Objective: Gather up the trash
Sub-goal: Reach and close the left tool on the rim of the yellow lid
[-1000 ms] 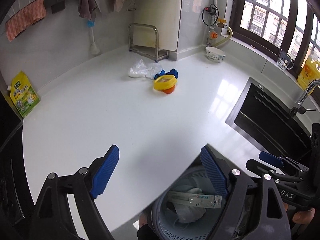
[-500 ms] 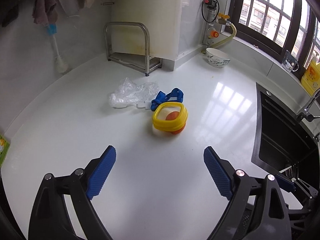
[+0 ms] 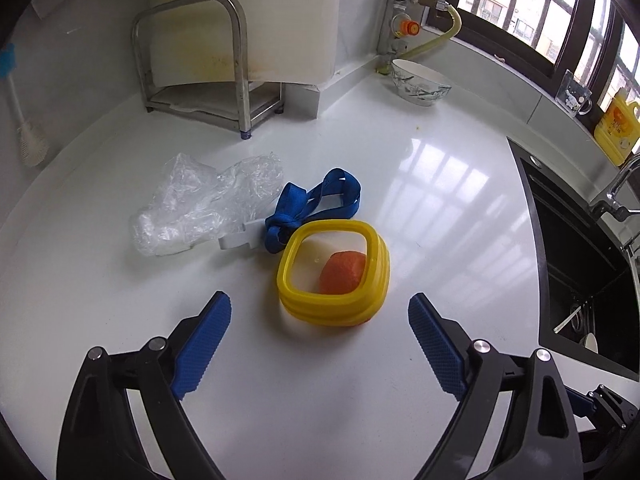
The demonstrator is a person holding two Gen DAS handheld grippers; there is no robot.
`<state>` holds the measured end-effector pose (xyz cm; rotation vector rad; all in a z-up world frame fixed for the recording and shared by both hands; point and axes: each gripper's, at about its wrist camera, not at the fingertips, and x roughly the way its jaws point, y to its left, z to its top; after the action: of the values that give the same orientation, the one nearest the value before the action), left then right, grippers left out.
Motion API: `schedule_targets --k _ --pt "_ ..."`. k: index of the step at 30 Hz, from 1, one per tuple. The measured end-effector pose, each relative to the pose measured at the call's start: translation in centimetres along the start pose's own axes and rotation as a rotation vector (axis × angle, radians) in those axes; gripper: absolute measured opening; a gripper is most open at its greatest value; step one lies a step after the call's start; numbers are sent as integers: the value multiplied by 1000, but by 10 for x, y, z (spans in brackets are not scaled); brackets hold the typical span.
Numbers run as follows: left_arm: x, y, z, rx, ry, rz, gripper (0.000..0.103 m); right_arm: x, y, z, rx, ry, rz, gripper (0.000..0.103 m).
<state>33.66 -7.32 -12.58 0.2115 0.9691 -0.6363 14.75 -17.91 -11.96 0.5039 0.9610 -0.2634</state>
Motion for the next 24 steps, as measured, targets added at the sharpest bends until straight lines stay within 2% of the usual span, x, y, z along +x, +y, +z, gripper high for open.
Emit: schedule_targets --k 5,15,16,20,24 --pt "13 7 7 -12 8 -53 89 3 3 0 13 9 -15 64" --pt "29 12 13 -20 23 -100 89 7 8 -5 4 25 -35 64" --pt "29 12 14 -19 18 -106 88 7 8 -5 3 25 -37 64" --pt "28 8 14 12 21 -127 66 8 9 -6 8 30 -37 64" --pt "22 4 11 33 -1 -118 65 9 12 -5 1 31 -30 64"
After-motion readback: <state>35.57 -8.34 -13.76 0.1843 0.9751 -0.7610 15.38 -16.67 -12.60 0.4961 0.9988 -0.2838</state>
